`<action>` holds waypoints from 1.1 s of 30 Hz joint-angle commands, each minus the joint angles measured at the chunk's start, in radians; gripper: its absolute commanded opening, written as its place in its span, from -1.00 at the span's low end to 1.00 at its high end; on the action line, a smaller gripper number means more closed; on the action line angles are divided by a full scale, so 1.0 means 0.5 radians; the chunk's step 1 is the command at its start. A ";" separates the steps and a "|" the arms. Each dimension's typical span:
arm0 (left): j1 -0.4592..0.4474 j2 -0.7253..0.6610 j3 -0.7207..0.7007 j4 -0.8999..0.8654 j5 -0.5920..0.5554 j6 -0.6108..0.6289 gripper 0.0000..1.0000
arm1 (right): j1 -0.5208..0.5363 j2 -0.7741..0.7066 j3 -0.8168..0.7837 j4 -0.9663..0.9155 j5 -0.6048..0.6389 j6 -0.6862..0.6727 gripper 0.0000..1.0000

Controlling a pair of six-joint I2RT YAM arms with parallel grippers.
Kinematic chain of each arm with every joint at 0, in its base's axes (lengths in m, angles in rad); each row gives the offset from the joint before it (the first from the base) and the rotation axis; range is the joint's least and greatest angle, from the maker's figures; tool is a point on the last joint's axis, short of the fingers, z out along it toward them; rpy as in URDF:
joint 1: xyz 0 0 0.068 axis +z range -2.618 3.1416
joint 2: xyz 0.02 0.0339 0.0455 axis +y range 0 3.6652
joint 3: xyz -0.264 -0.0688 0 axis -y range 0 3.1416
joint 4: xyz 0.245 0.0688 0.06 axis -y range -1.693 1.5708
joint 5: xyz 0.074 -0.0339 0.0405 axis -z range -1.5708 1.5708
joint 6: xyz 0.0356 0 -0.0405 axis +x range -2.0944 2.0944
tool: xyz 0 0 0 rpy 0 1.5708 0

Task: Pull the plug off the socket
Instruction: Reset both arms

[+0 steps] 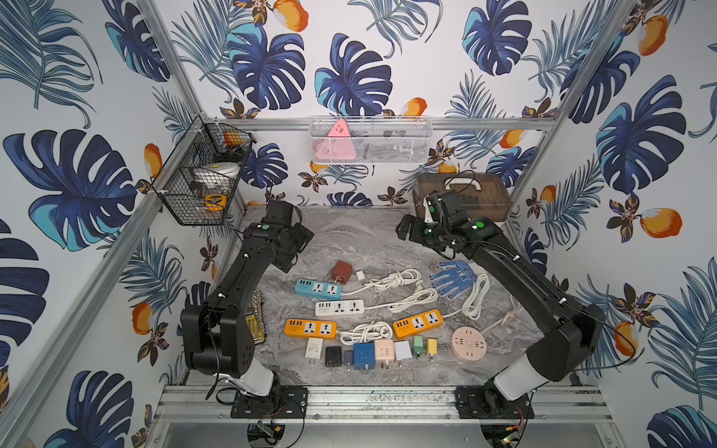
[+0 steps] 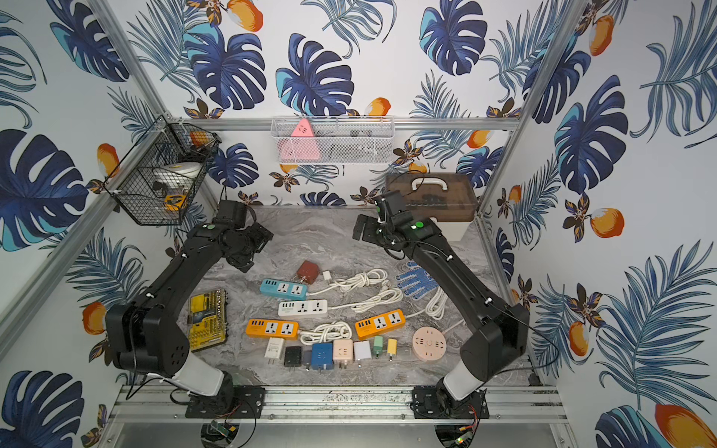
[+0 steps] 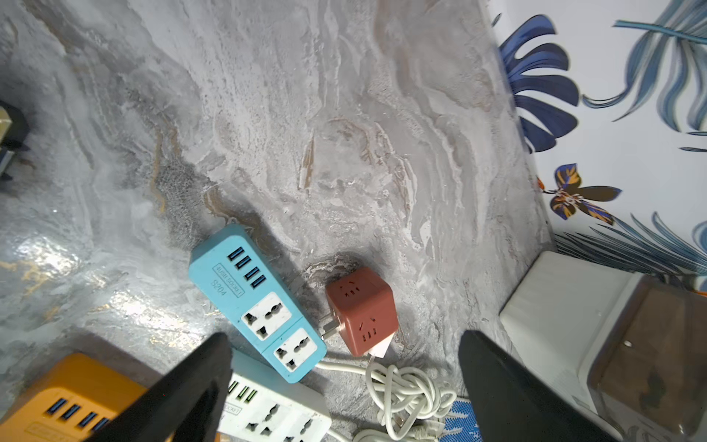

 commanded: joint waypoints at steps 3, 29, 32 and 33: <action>-0.045 -0.212 -0.152 0.180 0.017 0.264 0.97 | -0.100 -0.327 -0.202 0.048 0.232 -0.218 1.00; -0.211 -0.832 -1.527 1.514 -0.803 1.707 0.97 | -0.480 -1.060 -2.048 1.454 0.842 -1.000 1.00; -0.211 -0.763 -1.727 1.956 -0.795 1.822 0.97 | -0.516 -0.918 -2.121 1.609 0.809 -1.035 1.00; -0.209 -0.705 -1.759 2.050 -0.822 1.832 0.97 | -0.522 -0.874 -2.147 1.685 0.797 -1.044 1.00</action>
